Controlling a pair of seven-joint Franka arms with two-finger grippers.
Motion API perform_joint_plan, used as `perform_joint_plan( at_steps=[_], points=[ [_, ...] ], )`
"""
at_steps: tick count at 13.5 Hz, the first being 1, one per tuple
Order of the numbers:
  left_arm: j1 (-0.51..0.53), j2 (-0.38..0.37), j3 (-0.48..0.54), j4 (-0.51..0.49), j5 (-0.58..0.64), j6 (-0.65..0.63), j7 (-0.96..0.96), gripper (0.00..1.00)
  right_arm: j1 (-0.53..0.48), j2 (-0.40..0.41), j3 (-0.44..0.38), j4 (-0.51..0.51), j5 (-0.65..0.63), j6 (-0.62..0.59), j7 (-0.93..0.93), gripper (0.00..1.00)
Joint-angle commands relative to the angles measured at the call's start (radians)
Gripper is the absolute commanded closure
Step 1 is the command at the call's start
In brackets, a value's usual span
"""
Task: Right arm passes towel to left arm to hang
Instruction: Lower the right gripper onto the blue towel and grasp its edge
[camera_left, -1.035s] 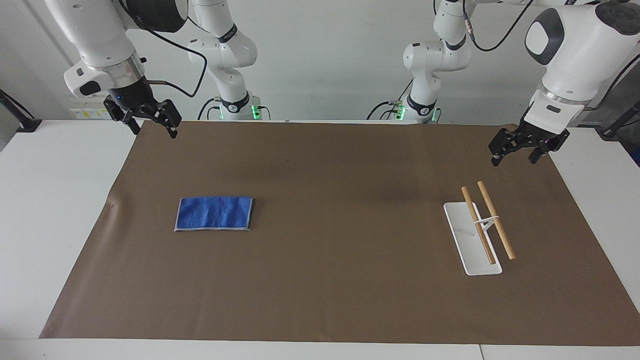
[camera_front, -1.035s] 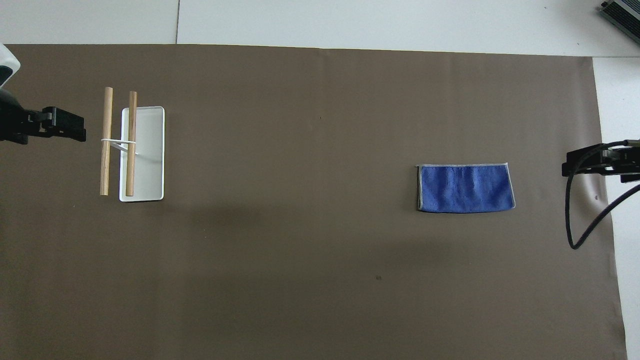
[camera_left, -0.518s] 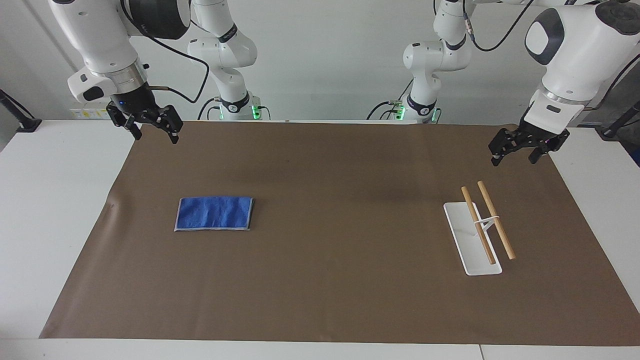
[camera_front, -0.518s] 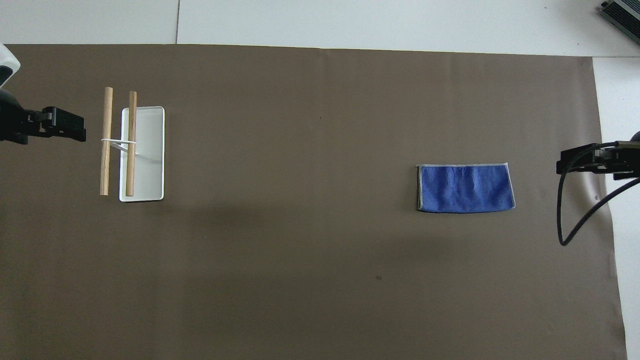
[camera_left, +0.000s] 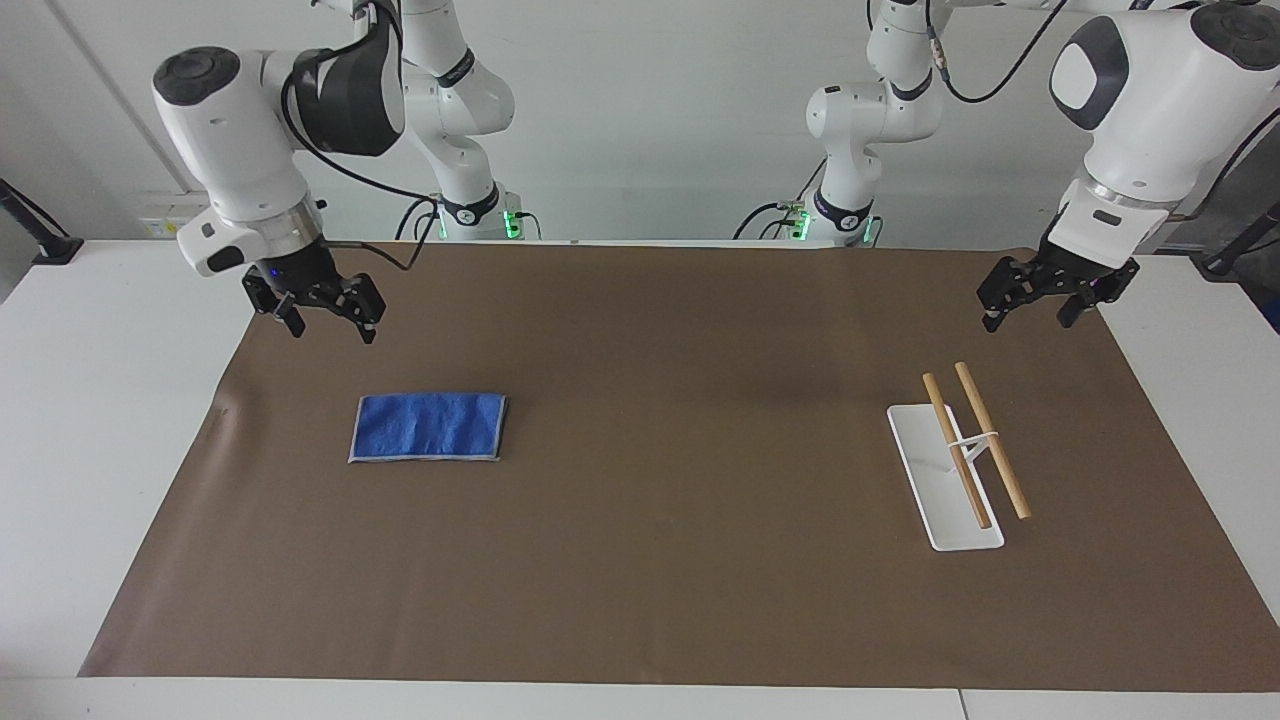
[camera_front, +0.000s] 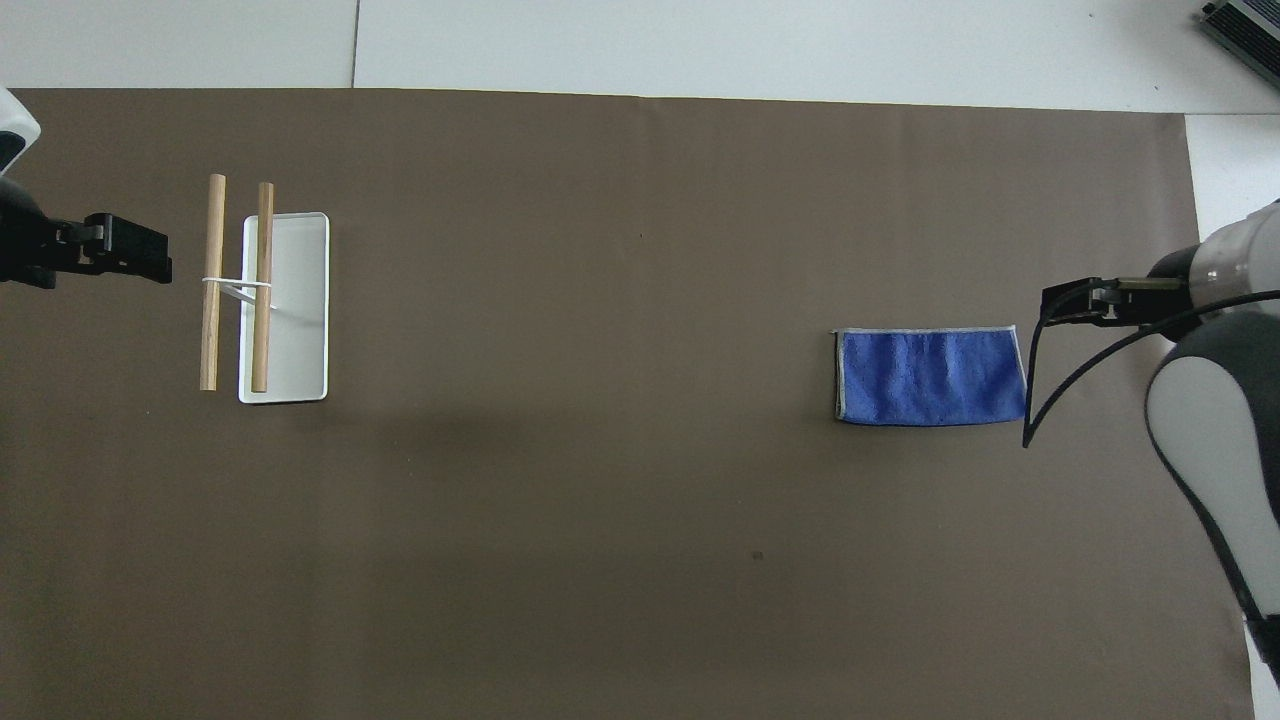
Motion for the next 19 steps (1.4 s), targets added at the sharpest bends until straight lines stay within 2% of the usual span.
perform_joint_plan(
  at_steps=[1,3,6,11,17,19],
  points=[
    [0.001,-0.029,0.005,-0.032,-0.012,0.003,0.006,0.00,0.022,0.060,0.004,-0.096,-0.005,0.174,-0.030,0.00],
    [0.001,-0.029,0.005,-0.032,-0.012,0.003,0.006,0.00,0.020,0.075,0.004,-0.182,0.008,0.273,-0.081,0.00],
    [0.001,-0.029,0.005,-0.032,-0.012,0.003,0.006,0.00,0.004,0.090,0.002,-0.294,0.125,0.414,-0.212,0.00],
    [0.001,-0.029,0.005,-0.032,-0.012,0.003,0.006,0.00,-0.007,0.146,0.002,-0.331,0.126,0.500,-0.290,0.00],
    [0.001,-0.029,0.005,-0.032,-0.012,0.003,0.006,0.00,-0.009,0.166,0.002,-0.364,0.126,0.525,-0.331,0.00],
    [0.001,-0.029,0.005,-0.032,-0.012,0.003,0.006,0.00,-0.009,0.166,0.002,-0.365,0.126,0.525,-0.328,0.40]
  ],
)
